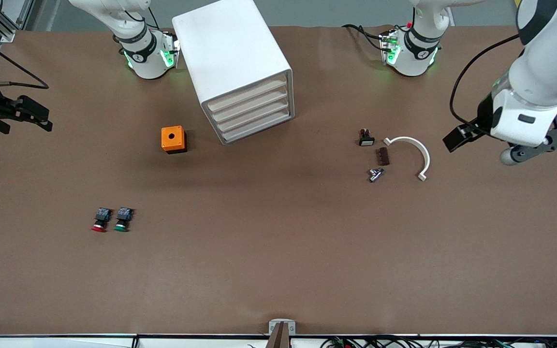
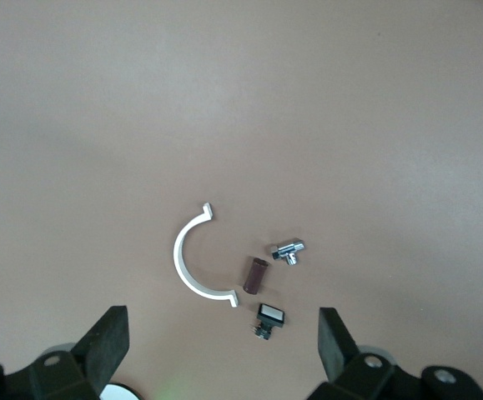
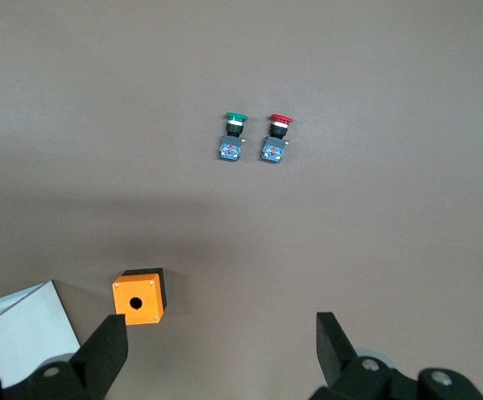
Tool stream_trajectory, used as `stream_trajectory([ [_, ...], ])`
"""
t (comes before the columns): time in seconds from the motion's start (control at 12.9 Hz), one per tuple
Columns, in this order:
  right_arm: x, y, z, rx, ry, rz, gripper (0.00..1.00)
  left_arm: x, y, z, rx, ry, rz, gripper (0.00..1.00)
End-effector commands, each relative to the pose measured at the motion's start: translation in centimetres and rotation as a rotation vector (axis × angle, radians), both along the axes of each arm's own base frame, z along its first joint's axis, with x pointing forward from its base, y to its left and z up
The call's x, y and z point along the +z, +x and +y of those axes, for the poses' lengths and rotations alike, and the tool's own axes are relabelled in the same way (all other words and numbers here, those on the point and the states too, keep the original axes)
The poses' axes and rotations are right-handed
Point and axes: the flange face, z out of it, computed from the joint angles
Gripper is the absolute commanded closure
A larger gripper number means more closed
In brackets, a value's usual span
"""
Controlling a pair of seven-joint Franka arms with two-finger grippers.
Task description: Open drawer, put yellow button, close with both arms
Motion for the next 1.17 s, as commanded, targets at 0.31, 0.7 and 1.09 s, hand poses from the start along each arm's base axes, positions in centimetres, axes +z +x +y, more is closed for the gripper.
stream_trajectory([
  [0.31,2.1,-1.6,-1.2,-0.002,0.017,-0.017,0.0,2.6,-3.6,6.9,-0.207,-0.034,0.016,0.0],
  [0.7,2.0,-1.9,-0.8,0.006,0.016,0.009,0.0,3.5,-7.0,8.2,-0.326,-0.046,0.017,0.0],
  [1.09,2.0,-1.9,-1.4,-0.006,0.013,0.005,0.0,3.1,-6.8,8.3,-0.335,-0.05,0.026,0.0],
])
